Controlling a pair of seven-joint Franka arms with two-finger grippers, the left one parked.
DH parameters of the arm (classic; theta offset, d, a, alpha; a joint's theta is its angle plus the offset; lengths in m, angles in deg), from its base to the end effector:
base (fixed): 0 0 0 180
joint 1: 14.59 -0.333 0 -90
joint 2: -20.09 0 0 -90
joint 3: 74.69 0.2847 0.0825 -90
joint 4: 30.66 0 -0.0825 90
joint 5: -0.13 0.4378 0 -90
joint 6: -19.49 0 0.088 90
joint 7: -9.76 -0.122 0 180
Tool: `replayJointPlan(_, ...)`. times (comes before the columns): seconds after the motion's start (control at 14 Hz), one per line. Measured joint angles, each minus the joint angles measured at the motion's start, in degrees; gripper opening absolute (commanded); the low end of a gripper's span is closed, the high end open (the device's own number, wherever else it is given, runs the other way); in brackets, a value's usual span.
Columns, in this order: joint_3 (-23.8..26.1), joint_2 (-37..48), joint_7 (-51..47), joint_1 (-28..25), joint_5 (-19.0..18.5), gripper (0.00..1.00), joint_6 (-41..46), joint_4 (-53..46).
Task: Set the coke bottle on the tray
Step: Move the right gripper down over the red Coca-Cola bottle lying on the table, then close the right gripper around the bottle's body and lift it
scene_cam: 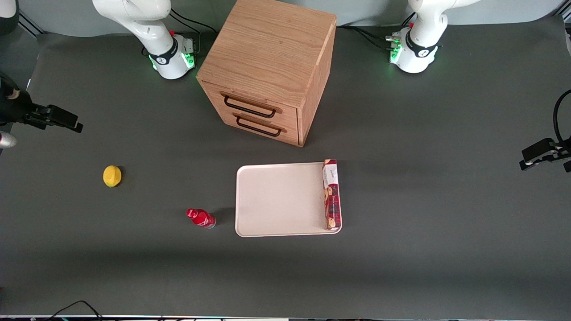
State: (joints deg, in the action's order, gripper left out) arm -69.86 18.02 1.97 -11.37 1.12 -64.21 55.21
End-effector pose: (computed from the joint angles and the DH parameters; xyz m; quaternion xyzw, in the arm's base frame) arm 0.6057 0.0185 0.5846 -0.9978 0.0532 0.0376 0.0071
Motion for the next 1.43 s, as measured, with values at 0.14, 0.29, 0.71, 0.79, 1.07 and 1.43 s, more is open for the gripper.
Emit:
replayJointPlan(0.14, 3.2, -3.8, -0.2, -0.7, 0.0, 1.00, 1.3, -5.3)
replayJointPlan(0.29, 6.8, -11.7, -2.6, -1.6, -0.4, 1.00, 1.6, -12.8)
replayJointPlan(0.71, 12.2, -31.2, -20.9, -5.4, -5.0, 1.00, -10.8, -19.3)
replayJointPlan(0.79, 13.5, -33.3, -23.1, -5.7, -7.8, 1.00, -12.9, -19.3)
replayJointPlan(1.07, 16.2, -39.1, -29.0, -6.5, -16.2, 1.00, -20.5, -18.0)
replayJointPlan(1.43, 16.2, -40.8, -31.0, -6.4, -17.2, 0.71, -28.1, -12.5)
